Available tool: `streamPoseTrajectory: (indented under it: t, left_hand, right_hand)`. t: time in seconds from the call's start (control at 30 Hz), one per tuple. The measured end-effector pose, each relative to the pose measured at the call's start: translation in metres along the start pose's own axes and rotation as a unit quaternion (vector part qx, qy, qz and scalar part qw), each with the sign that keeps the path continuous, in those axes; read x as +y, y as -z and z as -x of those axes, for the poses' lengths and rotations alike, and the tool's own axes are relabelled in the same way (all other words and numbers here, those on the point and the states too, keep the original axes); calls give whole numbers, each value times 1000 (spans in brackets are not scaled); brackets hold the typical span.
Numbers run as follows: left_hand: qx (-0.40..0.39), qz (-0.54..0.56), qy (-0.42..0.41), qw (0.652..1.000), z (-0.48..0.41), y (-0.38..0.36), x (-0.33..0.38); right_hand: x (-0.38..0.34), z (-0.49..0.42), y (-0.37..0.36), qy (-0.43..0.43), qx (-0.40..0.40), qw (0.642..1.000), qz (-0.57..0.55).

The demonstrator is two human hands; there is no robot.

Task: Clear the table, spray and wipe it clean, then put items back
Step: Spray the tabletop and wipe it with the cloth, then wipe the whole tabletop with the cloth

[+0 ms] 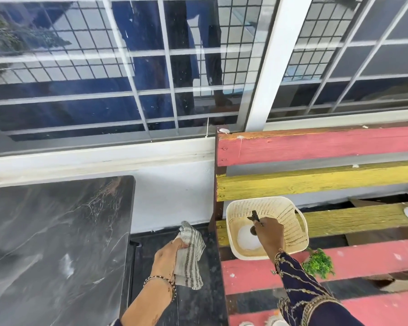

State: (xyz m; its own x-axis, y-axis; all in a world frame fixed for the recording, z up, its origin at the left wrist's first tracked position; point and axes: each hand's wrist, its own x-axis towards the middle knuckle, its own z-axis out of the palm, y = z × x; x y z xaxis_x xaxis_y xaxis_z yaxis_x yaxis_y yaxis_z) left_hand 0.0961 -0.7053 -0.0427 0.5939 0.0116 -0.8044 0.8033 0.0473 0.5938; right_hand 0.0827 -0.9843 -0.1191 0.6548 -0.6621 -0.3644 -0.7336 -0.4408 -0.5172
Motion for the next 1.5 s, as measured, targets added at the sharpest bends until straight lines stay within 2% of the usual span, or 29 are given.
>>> streamPoseTrajectory:
  t: [0.13, 0.3, 0.4, 0.5, 0.57, 0.67, 0.8, 0.93, 1.03, 1.17, 1.37, 1.5]
  left_hand:
    - [-18, 2, -39, 999, 16, 4, 2]
    - [-33, 19, -75, 996, 47, 28, 4]
    - [-33, 16, -101, 994, 66, 52, 5]
    - [-40, 24, -134, 990, 88, 83, 5]
    - [-30, 22, -167, 985, 106, 110, 4]
    - [-39, 28, -215, 975, 133, 152, -1]
    - [-65, 21, -279, 958, 162, 221, -13]
    - [-80, -18, -328, 941, 178, 283, -30]
    - [-76, -5, -300, 951, 182, 340, -37]
    - [-57, 18, -236, 970, 186, 409, -41]
    - [5, 89, -230, 969, 182, 514, -41]
    - [44, 106, -205, 972, 173, 567, -44]
  right_hand:
    - [-9, 19, 14, 7, 31, 999, -10]
    - [-45, 73, 21, 80, 8, 997, -13]
    - [-74, 123, 16, 121, -29, 988, -92]
    - [-103, 180, 3, 138, -96, 958, -232]
    - [-123, 222, -12, 155, -145, 936, -281]
    - [-153, 286, -35, 184, -195, 921, -283]
    - [-191, 367, -75, 179, -265, 905, -280]
    - [-219, 429, -121, 165, -269, 891, -326]
    - [-237, 465, -159, 103, -269, 883, -369]
    - [-262, 500, -196, -7, -334, 835, -437]
    - [-313, 530, -269, -30, -419, 809, -412]
    - [-351, 536, -304, -20, -398, 818, -414]
